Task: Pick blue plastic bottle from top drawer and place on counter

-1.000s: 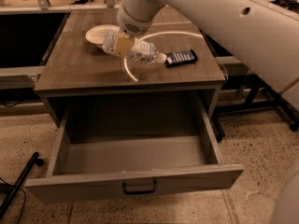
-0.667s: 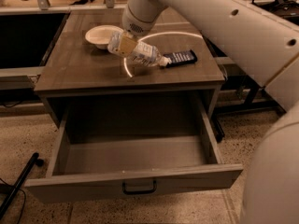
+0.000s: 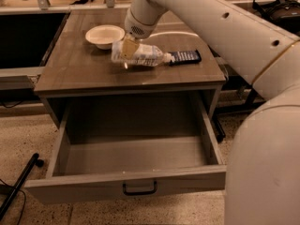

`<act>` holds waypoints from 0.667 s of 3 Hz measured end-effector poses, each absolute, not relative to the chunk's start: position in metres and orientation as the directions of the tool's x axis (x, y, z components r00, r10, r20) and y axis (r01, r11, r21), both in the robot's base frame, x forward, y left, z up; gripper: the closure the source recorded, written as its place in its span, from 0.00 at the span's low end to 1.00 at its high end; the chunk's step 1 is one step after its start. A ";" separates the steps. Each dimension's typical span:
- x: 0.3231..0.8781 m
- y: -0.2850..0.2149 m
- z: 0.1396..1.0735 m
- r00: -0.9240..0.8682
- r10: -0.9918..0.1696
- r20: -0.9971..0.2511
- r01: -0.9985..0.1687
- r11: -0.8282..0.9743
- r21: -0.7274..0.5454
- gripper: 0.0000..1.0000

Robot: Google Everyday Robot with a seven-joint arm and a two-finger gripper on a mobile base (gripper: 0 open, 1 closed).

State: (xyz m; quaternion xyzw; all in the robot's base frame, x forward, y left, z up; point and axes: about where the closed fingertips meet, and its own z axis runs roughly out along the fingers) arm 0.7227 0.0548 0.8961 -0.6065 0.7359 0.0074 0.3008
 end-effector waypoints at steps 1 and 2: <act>0.721 0.052 0.899 -0.081 -0.888 -0.452 -0.894 0.265 -0.360 0.00; 0.705 0.037 0.924 -0.059 -0.888 -0.456 -0.874 0.266 -0.406 0.00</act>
Offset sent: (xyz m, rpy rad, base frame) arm -0.0349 -0.0370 0.0610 0.0022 -0.1220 -0.0100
